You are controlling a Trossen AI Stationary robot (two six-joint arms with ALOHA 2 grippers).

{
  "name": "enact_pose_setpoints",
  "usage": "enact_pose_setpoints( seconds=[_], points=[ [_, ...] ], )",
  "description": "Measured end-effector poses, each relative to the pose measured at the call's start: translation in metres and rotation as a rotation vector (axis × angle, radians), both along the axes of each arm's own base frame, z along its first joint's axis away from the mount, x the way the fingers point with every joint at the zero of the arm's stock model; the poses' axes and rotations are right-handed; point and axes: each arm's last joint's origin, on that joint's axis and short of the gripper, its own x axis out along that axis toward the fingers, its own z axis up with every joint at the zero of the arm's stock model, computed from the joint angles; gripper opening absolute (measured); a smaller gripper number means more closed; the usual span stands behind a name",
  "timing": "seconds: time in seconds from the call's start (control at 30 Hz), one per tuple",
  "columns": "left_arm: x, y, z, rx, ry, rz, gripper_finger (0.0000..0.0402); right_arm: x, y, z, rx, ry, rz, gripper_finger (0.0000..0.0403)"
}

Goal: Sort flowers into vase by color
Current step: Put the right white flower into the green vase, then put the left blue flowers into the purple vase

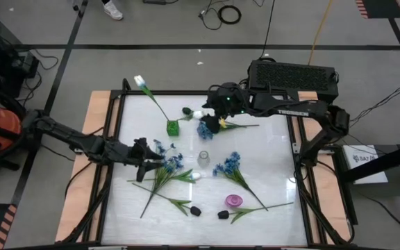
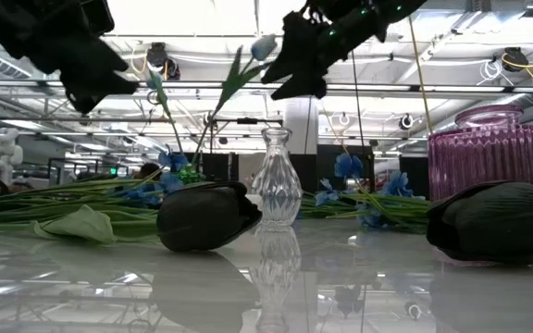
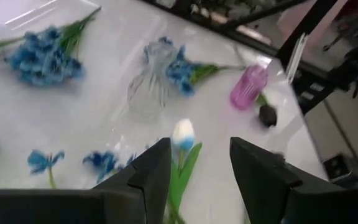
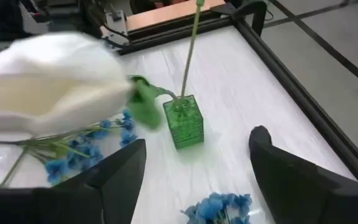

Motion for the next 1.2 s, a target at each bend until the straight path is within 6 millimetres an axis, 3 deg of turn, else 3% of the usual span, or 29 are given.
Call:
enact_pose_setpoints(
  seconds=[0.37, 0.67, 0.93, 1.1, 1.2],
  points=[
    [0.006, -0.022, -0.019, -0.005, 0.106, 0.006, 0.0170, -0.038, 0.017, 0.023, 0.041, 0.117, -0.006, 0.0280],
    [0.030, -0.048, -0.042, 0.012, 0.085, -0.029, 0.0170, -0.050, 0.055, 0.028, -0.028, 0.226, -0.092, 0.0280],
    [0.032, -0.058, -0.074, 0.019, 0.267, -0.004, 0.0170, -0.046, 0.099, 0.028, -0.032, 0.219, -0.045, 0.0280],
    [0.021, -0.063, -0.059, 0.051, 0.455, 0.036, 0.0170, -0.048, 0.130, 0.027, -0.050, 0.224, -0.034, 0.0280],
    [0.019, -0.068, -0.045, 0.076, 0.479, 0.067, 0.0170, -0.050, 0.144, 0.026, -0.068, 0.237, -0.004, 0.0280]
  ],
)
